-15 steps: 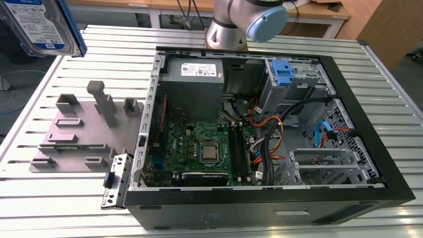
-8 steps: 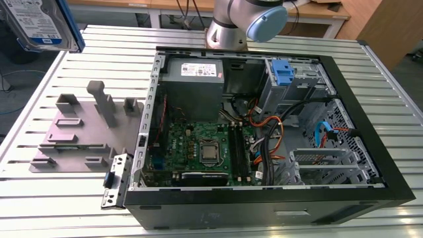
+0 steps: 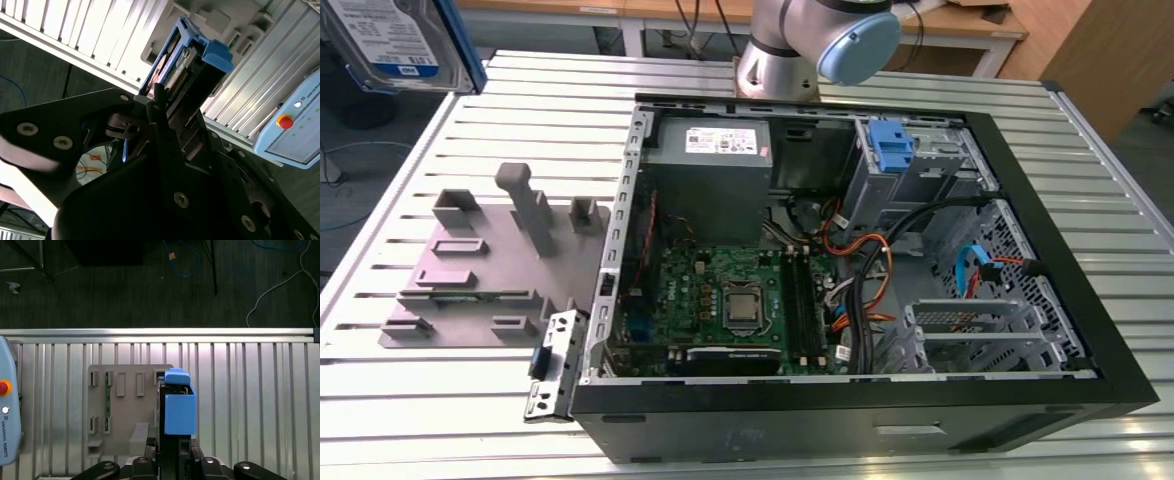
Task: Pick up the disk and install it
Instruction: 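Pick up the disk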
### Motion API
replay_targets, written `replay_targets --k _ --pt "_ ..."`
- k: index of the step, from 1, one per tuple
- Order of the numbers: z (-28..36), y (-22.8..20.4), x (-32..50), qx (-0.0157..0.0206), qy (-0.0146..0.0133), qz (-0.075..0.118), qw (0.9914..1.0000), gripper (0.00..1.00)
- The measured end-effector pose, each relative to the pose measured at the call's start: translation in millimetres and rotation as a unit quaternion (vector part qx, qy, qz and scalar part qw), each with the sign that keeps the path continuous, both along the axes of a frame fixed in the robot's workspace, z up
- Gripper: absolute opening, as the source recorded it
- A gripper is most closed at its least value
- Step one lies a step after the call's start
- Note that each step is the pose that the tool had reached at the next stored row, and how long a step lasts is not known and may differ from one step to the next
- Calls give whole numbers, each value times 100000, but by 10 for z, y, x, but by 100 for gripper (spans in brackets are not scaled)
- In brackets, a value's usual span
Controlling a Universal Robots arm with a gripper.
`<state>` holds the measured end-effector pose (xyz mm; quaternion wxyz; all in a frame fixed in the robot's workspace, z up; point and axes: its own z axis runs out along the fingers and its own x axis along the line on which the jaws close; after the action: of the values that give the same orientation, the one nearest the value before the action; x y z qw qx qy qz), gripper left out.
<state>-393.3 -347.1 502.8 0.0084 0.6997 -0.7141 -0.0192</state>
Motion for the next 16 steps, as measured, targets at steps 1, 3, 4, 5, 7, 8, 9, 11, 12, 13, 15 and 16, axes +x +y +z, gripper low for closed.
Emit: replay_targets --k 1,3,4,5,7,8,9,11,12,13,15,16 --pt "12 0 0 1 -2 3 100000 35" --pt "18 1 0 0 0 0 100000 35" --pt "18 1 0 3 -5 0 100000 35" --pt "18 1 0 2 -4 1 100000 35" --pt "19 1 0 0 1 -1 100000 35" --pt "19 1 0 1 -1 0 100000 35" --pt "19 1 2 1 -2 0 100000 35" --pt "20 1 22 -2 2 -2 100000 35" --pt "19 1 37 -1 0 2 100000 35" --pt "19 1 56 -2 0 0 100000 35" --pt "20 1 108 -3 3 0 100000 35" --pt "19 0 138 0 -2 0 100000 35"
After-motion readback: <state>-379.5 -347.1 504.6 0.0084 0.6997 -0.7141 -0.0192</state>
